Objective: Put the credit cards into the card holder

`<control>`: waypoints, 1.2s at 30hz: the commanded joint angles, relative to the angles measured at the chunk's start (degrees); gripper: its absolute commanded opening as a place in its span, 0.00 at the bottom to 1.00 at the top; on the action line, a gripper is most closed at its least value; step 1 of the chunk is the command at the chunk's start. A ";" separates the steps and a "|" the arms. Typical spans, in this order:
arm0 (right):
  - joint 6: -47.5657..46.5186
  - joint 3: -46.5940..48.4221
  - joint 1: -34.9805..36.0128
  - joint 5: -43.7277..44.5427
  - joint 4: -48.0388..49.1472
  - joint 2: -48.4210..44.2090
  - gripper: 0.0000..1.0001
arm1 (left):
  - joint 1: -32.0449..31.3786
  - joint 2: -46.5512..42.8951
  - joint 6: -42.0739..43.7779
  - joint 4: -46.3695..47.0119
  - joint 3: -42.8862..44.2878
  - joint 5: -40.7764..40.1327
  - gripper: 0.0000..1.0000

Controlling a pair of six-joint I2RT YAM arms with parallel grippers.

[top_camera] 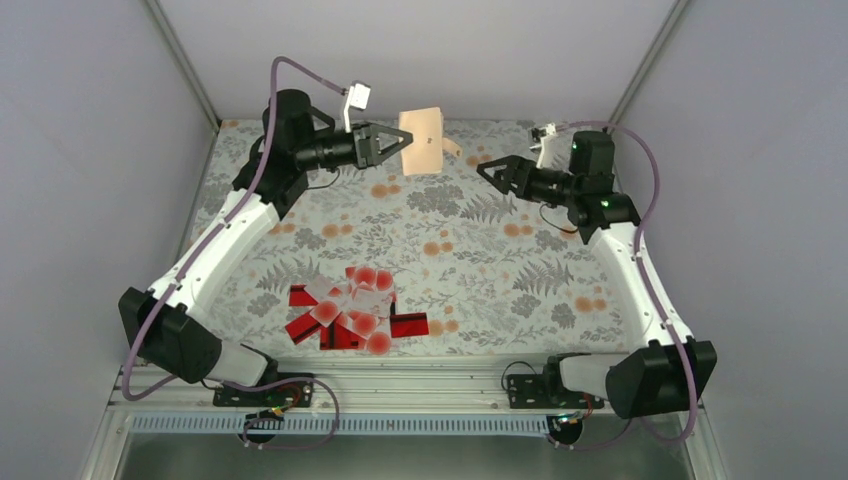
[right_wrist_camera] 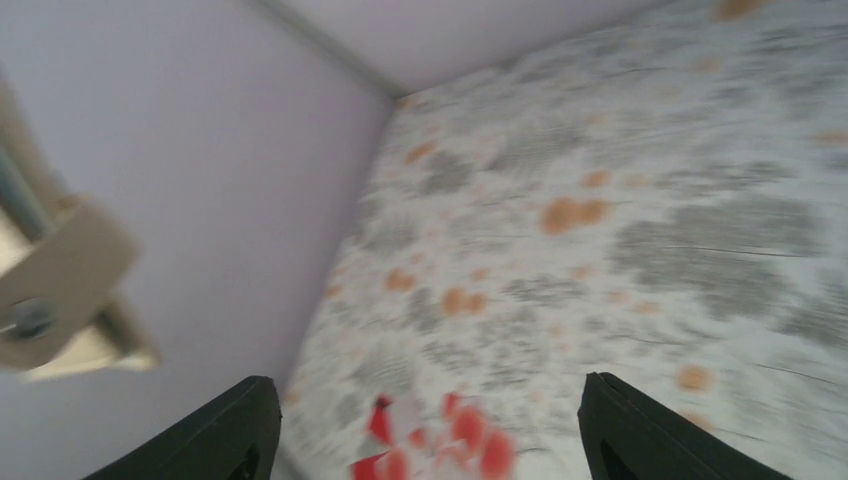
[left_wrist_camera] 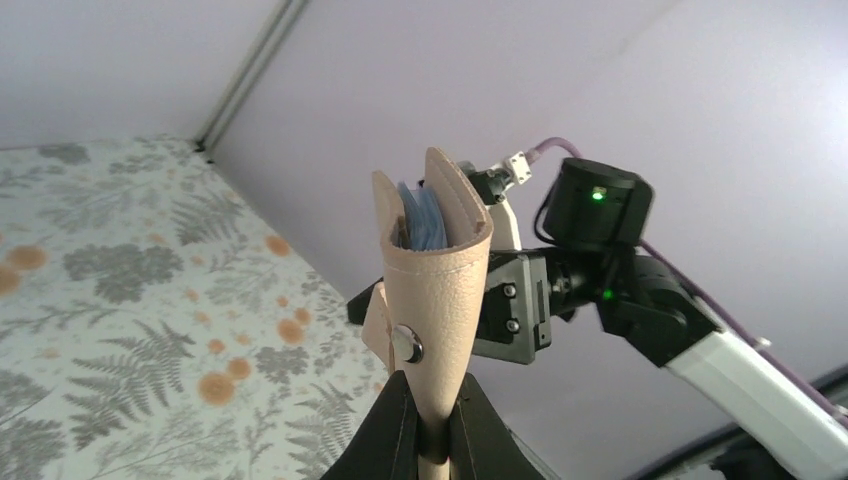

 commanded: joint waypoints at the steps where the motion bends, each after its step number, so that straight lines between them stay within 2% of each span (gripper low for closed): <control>1: 1.75 0.82 -0.21 -25.22 9.53 0.53 0.79 | 0.83 -1.37 -4.97 10.26 -1.02 7.29 0.02; 5: 0.80 7.61 -0.23 -31.26 10.30 0.91 0.90 | 0.87 -0.54 -6.74 15.38 -0.43 12.87 0.02; 8: 2.44 12.56 -0.17 -34.31 11.25 1.57 0.90 | 0.68 -0.66 -7.03 17.54 0.74 15.95 0.03; 12: 5.22 17.07 -0.30 -33.23 12.12 1.47 0.90 | 0.08 -0.52 -7.44 19.65 2.98 18.28 0.02; 16: 9.25 18.78 -0.30 -31.69 14.68 1.92 0.82 | -1.75 0.75 -7.41 19.81 5.65 19.31 0.03; 24: 9.45 23.20 -0.27 -33.92 13.88 3.94 0.71 | -6.02 3.83 -6.93 19.62 9.83 19.69 0.02; 36: 10.19 25.13 -0.24 -35.98 14.59 3.68 0.57 | -6.77 5.80 -6.28 18.34 12.26 20.45 0.02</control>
